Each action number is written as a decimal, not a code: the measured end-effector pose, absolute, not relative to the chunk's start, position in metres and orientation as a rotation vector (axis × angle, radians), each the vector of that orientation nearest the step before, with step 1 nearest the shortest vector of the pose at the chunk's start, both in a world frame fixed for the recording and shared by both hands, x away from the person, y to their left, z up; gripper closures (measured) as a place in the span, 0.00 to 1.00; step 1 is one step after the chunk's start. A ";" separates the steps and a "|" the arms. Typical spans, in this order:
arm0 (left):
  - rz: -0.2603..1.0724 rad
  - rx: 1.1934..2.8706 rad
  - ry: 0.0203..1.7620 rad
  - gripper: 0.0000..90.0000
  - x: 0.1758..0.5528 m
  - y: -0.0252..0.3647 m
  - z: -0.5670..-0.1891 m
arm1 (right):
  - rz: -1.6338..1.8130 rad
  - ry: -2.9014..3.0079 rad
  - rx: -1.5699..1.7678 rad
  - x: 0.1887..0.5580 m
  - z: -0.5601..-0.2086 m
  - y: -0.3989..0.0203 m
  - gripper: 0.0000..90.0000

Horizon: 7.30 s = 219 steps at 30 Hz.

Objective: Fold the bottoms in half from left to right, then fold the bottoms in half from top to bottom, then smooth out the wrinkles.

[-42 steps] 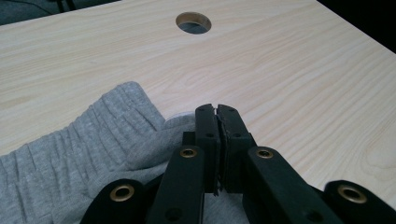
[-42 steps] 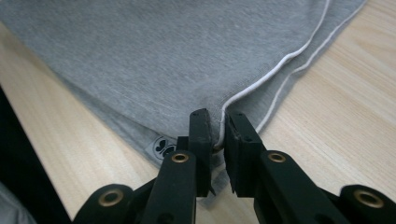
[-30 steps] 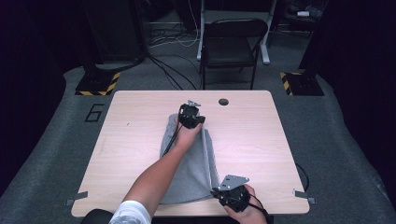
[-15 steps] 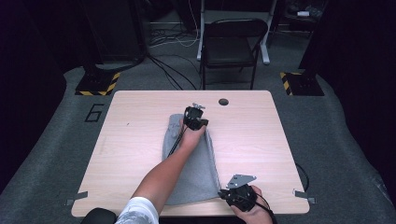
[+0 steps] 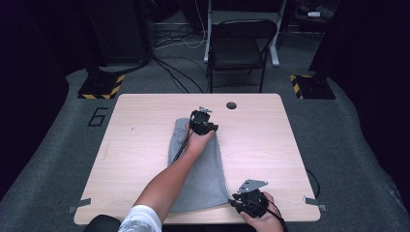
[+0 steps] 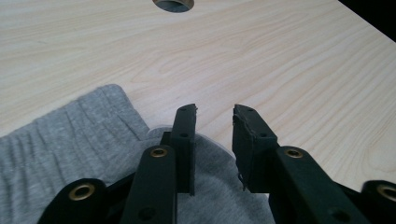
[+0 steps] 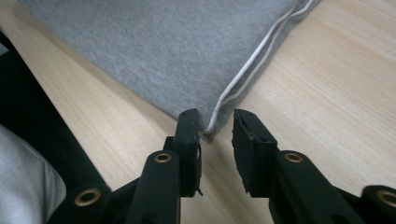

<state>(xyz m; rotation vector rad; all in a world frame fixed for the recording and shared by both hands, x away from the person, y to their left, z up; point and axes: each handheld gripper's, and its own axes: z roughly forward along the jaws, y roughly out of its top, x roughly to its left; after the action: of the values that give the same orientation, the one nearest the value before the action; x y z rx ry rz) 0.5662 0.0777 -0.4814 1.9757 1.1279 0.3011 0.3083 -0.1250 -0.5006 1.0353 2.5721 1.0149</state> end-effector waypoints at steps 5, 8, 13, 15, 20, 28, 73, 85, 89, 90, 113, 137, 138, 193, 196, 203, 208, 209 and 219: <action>0.313 1.967 1.116 0.70 0.563 0.086 -0.477 | 1.061 2.529 1.054 0.308 -0.496 -0.130 0.75; 0.332 1.969 1.122 0.70 0.561 0.092 -0.477 | 1.068 2.521 1.039 0.308 -0.495 -0.129 0.74; 0.351 1.985 1.126 0.68 0.559 0.108 -0.474 | 1.071 2.509 1.021 0.309 -0.495 -0.123 0.71; 0.360 1.987 1.128 0.68 0.558 0.114 -0.472 | 1.076 2.517 1.001 0.309 -0.495 -0.119 0.70; 0.375 1.973 1.144 0.68 0.554 0.130 -0.469 | 1.088 2.533 0.897 0.308 -0.493 -0.107 0.69; 0.420 1.974 1.162 0.67 0.550 0.154 -0.464 | 1.051 2.550 0.866 0.319 -0.495 -0.096 0.74; 0.439 1.999 1.289 0.49 0.544 0.213 -0.495 | 0.960 2.527 1.030 0.332 -0.511 -0.101 0.53; 0.395 2.041 1.289 0.49 0.546 0.211 -0.505 | 0.977 2.541 1.085 0.335 -0.512 -0.103 0.55; 0.379 2.015 1.309 0.49 0.545 0.213 -0.510 | 0.989 2.558 1.039 0.335 -0.513 -0.102 0.62; 0.379 2.015 1.309 0.53 0.545 0.213 -0.510 | 0.989 2.558 1.039 0.335 -0.513 -0.102 0.62; 0.298 2.009 1.231 0.89 0.542 0.202 -0.515 | 1.010 2.681 0.941 0.323 -0.500 -0.102 0.94; 0.349 2.044 1.176 0.57 0.528 0.198 -0.495 | 1.013 2.547 0.940 0.352 -0.463 -0.112 0.58; 0.360 2.033 1.180 0.56 0.527 0.198 -0.494 | 1.006 2.548 0.935 0.357 -0.460 -0.110 0.57; 0.276 1.971 1.200 0.61 0.533 0.206 -0.502 | 0.932 2.417 1.273 0.533 -0.503 -0.075 0.52; 0.263 1.986 1.206 0.61 0.533 0.204 -0.505 | 0.947 2.414 1.284 0.534 -0.504 -0.076 0.52; 0.266 1.990 1.210 0.58 0.535 0.204 -0.508 | 0.963 2.408 1.262 0.534 -0.500 -0.077 0.52; 0.256 1.987 1.216 0.58 0.535 0.203 -0.510 | 0.936 2.412 1.265 0.537 -0.497 -0.076 0.51; 0.275 1.992 1.209 0.58 0.536 0.203 -0.510 | 0.941 2.414 1.258 0.537 -0.497 -0.076 0.51; 0.278 2.006 1.198 0.60 0.537 0.199 -0.513 | 0.944 2.426 1.145 0.538 -0.502 -0.067 0.56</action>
<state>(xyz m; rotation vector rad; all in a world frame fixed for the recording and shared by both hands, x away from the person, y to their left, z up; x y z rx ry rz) 0.5370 0.1994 -0.5131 2.0056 1.1980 0.2782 0.5381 -0.0673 -0.5015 1.1451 2.4259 0.9439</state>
